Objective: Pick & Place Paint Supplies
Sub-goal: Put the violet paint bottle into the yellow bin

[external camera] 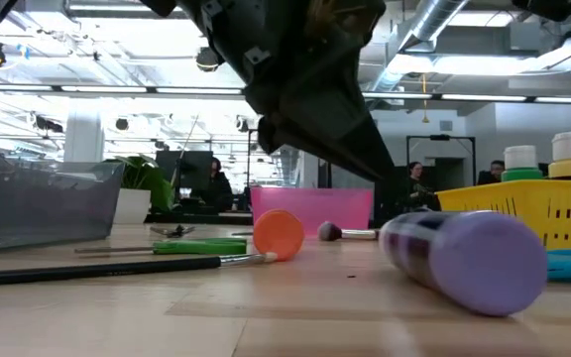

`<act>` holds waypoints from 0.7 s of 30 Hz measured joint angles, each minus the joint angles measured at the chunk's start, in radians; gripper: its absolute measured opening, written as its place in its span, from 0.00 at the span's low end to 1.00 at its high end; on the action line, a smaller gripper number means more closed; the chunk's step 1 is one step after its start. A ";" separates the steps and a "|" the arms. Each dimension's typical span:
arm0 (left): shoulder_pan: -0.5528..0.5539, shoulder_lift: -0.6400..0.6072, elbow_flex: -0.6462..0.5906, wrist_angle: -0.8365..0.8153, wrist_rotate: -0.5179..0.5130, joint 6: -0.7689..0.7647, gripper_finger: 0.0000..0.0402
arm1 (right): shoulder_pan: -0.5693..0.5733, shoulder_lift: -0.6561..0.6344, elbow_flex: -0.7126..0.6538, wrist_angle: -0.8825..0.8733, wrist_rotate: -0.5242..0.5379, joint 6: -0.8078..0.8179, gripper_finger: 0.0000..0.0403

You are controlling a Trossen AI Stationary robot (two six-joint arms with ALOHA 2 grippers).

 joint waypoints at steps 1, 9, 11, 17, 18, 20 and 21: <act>-0.003 0.000 0.000 0.000 0.001 0.040 0.11 | 0.001 0.000 0.000 0.000 0.000 -0.003 0.48; -0.024 0.000 0.000 0.023 0.048 0.234 0.35 | 0.006 0.000 0.000 0.007 0.000 -0.001 0.48; -0.041 0.000 0.000 0.035 0.052 0.372 0.41 | 0.006 0.000 0.000 0.007 0.000 0.001 0.48; -0.071 -0.007 0.000 0.081 0.063 0.478 0.57 | 0.006 0.000 0.000 0.034 0.000 0.001 0.48; -0.064 -0.008 0.000 0.090 0.061 0.414 0.58 | 0.006 0.000 0.000 0.036 0.000 0.001 0.48; -0.055 -0.008 0.002 0.084 0.079 0.273 0.60 | 0.006 0.000 0.000 0.039 0.000 0.001 0.48; -0.053 -0.008 0.002 0.083 0.091 0.223 0.60 | 0.006 0.000 0.000 0.040 0.000 0.001 0.48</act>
